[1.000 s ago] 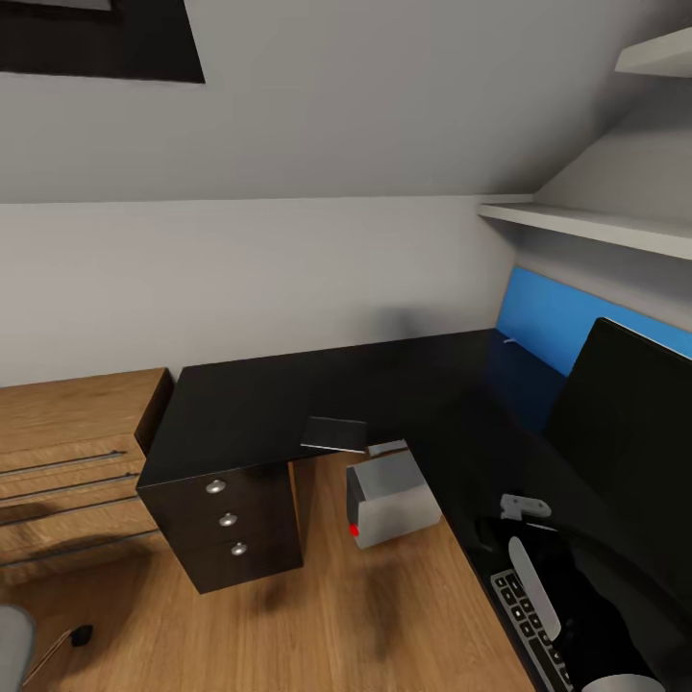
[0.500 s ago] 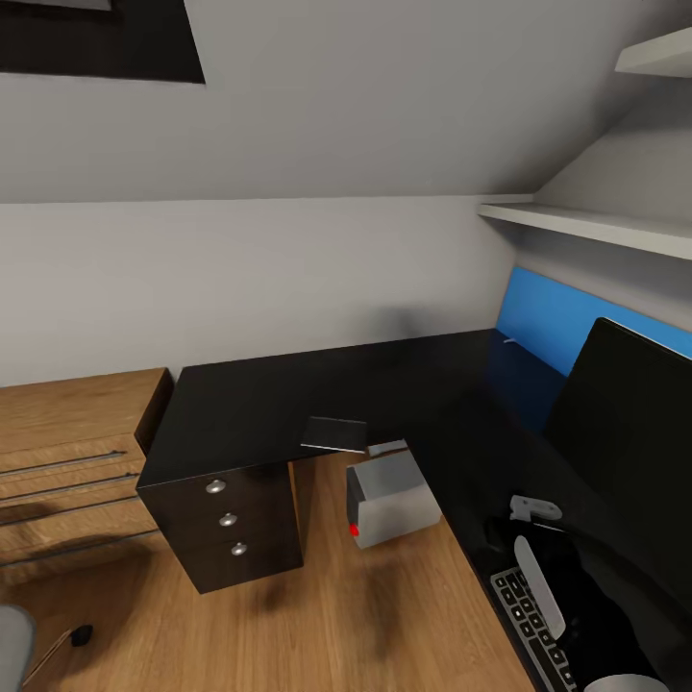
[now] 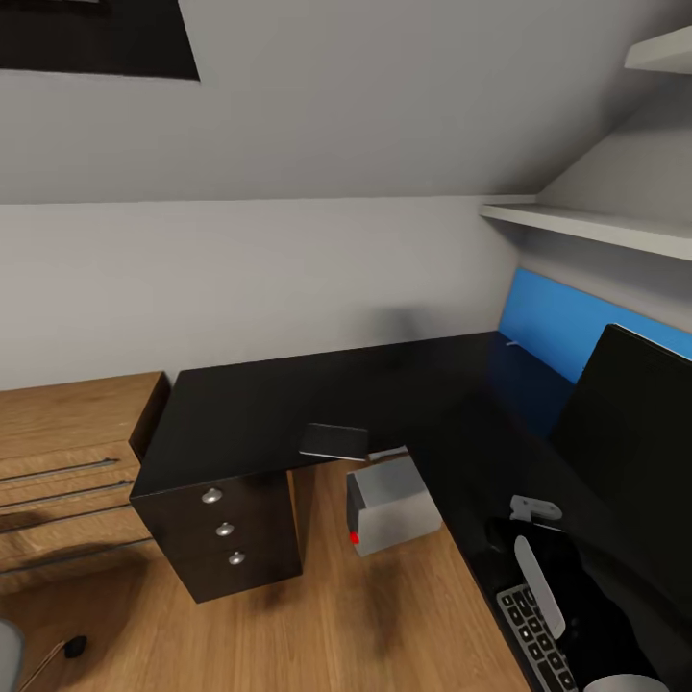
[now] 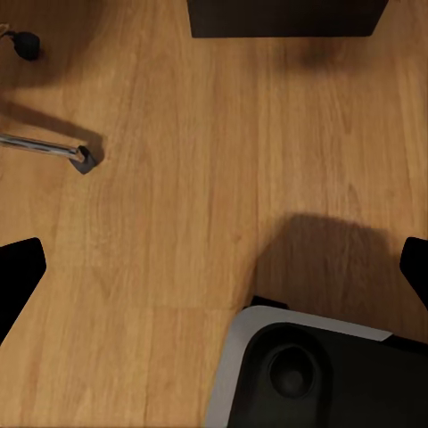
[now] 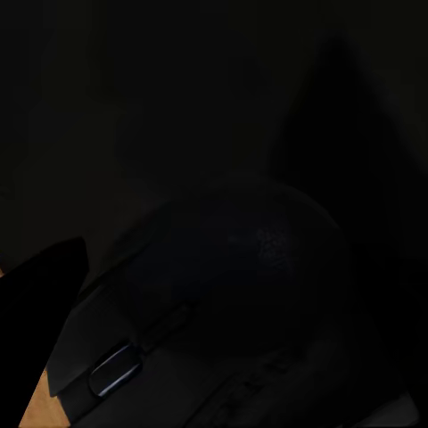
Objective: In the bedroom, organize the workspace by keeping the computer under the desk, ensuring the monitor is on the desk, placing the keyboard on the desk next to the monitor, placing the mouse on the desk next to the keyboard, moving the folder from the swivel chair onto the desk next to the mouse, stacking the notebook on top of the folder with the pen on top of the notebook, and positioning the swivel chair next to the desk.
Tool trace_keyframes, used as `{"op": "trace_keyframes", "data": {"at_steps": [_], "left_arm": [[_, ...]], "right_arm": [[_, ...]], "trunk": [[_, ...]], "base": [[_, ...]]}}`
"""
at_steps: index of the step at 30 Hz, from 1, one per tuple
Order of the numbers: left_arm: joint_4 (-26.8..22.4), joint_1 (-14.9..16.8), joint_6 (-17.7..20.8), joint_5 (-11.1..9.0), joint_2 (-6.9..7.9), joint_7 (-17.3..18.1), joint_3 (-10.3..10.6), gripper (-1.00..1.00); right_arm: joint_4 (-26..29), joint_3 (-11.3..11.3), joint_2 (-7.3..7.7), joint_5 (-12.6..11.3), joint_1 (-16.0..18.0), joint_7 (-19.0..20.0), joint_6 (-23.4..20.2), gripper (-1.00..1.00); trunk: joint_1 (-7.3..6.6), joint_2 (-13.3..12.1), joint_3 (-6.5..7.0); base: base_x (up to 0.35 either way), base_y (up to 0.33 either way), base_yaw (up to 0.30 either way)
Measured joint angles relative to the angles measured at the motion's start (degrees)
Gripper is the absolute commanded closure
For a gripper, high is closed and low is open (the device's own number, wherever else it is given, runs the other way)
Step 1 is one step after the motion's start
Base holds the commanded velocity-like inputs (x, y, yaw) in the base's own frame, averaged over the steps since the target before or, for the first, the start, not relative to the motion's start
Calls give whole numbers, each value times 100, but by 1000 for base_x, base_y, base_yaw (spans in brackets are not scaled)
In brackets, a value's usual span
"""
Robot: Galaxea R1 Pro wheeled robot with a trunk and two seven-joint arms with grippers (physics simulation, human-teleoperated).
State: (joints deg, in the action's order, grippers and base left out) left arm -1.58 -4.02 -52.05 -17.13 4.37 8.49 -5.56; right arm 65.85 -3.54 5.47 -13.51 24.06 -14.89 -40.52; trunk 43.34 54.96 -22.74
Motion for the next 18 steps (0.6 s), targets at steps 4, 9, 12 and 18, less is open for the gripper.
{"op": "trace_keyframes", "data": {"at_steps": [4,9,12,18], "left_arm": [[0,0,4,0,2,-5,4,-100],[0,0,2,0,3,6,4,-100],[0,0,-1,0,3,11,3,-100],[0,0,-4,0,1,14,5,-100]], "right_arm": [[0,-5,4,5,0,-5,3,100],[0,-243,-1,5,0,-3,4,100],[0,-352,-10,-1,0,-1,6,100],[0,-408,-20,-2,0,0,6,100]], "trunk": [[0,0,0],[1,0,0],[1,0,0],[1,0,0]], "base": [[12,0,0],[2,0,0],[0,0,0],[0,0,0]]}}
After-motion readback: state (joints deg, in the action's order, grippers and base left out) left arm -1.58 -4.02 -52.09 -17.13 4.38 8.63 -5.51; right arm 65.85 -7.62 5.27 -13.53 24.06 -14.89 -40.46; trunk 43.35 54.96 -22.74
